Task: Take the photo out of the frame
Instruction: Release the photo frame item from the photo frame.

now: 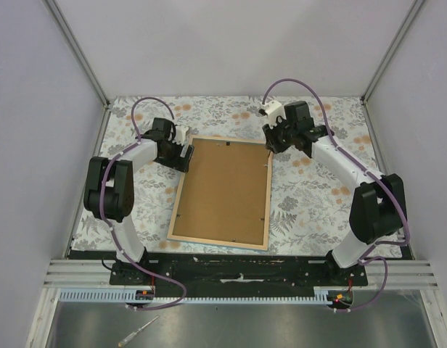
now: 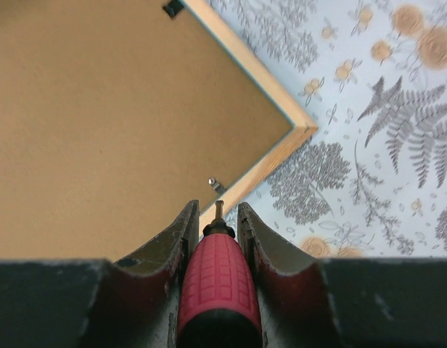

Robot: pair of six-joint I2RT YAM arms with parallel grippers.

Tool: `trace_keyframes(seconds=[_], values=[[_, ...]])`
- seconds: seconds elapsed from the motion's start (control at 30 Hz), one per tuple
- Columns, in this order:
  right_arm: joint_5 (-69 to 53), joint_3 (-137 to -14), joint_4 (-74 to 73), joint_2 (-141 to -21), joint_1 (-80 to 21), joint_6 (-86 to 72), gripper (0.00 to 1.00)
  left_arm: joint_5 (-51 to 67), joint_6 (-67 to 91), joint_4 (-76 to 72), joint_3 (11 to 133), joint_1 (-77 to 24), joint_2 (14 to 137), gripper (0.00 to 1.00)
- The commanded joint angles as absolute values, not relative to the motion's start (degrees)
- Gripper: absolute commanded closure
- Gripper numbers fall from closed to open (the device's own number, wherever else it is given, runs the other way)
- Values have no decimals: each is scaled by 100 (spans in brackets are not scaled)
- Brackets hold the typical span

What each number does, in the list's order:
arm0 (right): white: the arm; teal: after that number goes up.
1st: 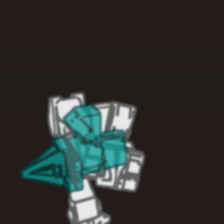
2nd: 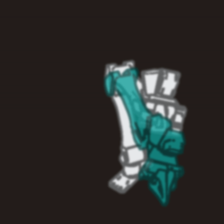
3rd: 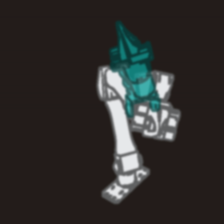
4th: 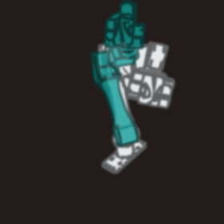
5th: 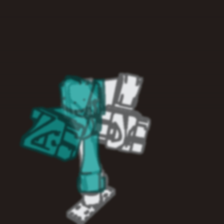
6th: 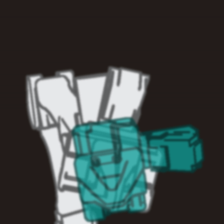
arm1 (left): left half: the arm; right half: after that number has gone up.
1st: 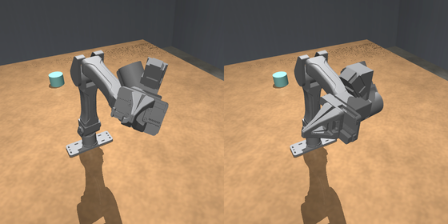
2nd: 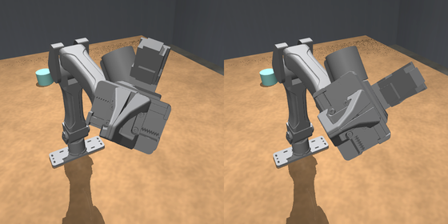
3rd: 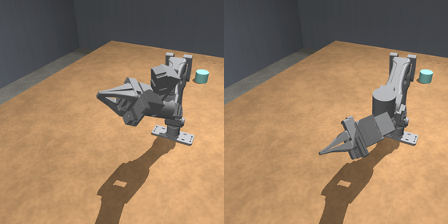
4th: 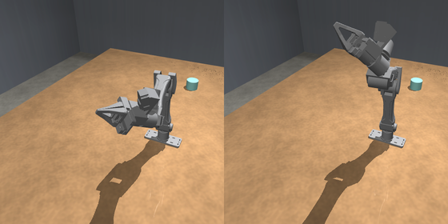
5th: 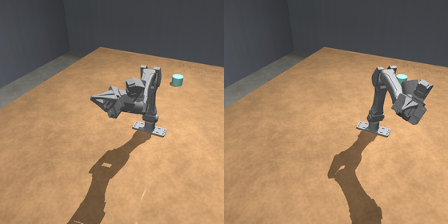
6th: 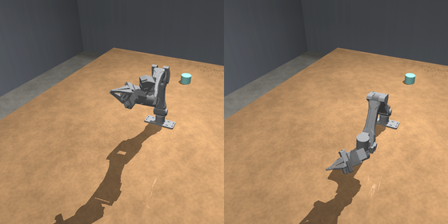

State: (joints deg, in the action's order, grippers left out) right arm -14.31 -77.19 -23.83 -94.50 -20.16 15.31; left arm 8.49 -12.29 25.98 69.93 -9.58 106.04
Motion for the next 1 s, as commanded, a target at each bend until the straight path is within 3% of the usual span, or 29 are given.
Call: trace_keyframes(seconds=[0.0, 0.4, 0.73, 0.97], values=[[-1283, -7497, -2180, -9483, -2004, 1705, 100, 967, -1055, 2408, 6996, -914, 10758, 4], [-1494, -7541, -2267, -9800, -2004, 1591, 100, 1686, -967, 2452, 6996, -914, 10775, 19], [-1696, -7629, -2303, -10037, -1995, 1494, 100, 2118, -861, 2496, 7014, -905, 10740, 56], [-1705, -7646, -2320, -10072, -2013, 1494, 100, 2039, -800, 2479, 7014, -905, 10802, 67]])
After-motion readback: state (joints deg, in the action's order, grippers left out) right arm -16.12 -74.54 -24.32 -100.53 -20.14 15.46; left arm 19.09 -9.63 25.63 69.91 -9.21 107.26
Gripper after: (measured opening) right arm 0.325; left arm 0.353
